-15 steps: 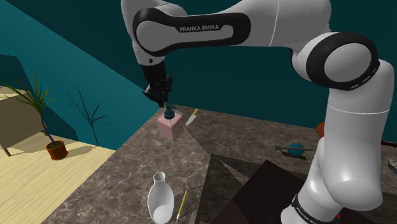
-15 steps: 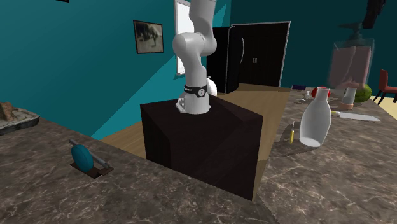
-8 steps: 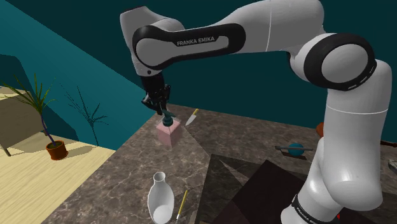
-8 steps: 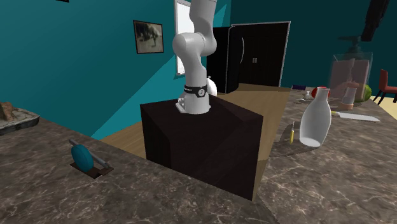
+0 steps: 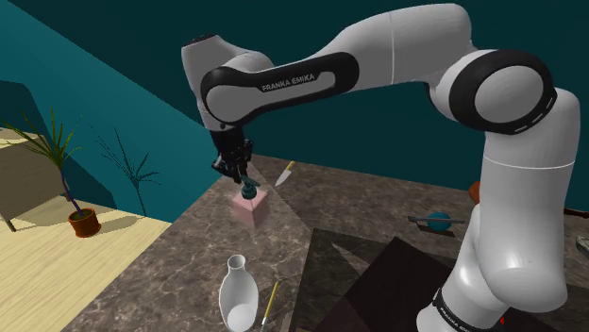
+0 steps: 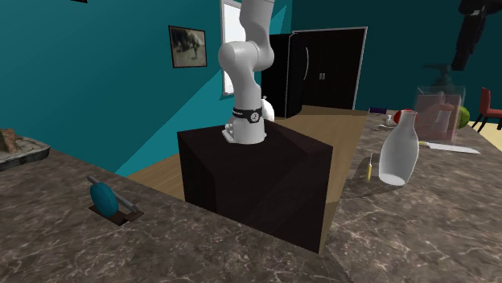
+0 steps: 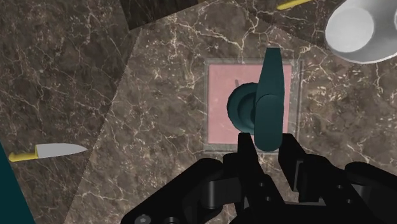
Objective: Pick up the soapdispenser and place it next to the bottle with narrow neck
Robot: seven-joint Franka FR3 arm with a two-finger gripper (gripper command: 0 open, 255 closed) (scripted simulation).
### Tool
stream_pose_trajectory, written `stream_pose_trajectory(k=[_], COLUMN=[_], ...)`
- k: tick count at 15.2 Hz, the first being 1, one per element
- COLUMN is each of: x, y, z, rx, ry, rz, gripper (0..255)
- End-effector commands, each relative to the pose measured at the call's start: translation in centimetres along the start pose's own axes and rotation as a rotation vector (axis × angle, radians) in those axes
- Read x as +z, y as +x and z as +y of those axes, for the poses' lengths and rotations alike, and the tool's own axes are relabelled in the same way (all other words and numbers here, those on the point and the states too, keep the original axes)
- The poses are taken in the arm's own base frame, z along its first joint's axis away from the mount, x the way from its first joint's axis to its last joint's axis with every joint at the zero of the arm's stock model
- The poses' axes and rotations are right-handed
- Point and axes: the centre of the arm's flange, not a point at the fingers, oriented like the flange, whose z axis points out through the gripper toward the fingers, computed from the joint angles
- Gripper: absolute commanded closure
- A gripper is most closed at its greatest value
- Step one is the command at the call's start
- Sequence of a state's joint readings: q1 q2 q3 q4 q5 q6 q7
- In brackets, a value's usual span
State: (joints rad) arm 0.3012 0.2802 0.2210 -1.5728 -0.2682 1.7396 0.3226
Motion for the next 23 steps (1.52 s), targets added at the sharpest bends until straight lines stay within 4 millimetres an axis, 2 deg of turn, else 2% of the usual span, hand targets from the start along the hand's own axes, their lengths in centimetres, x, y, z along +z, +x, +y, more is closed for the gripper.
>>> stream_pose_trajectory(k=[1, 23], x=[1.1, 12.4], y=[0.0, 0.5], z=[-0.2, -2.8], rx=[0.000, 0.000], ry=[0.000, 0.000], rz=[0.001, 0.001], gripper=[255, 255])
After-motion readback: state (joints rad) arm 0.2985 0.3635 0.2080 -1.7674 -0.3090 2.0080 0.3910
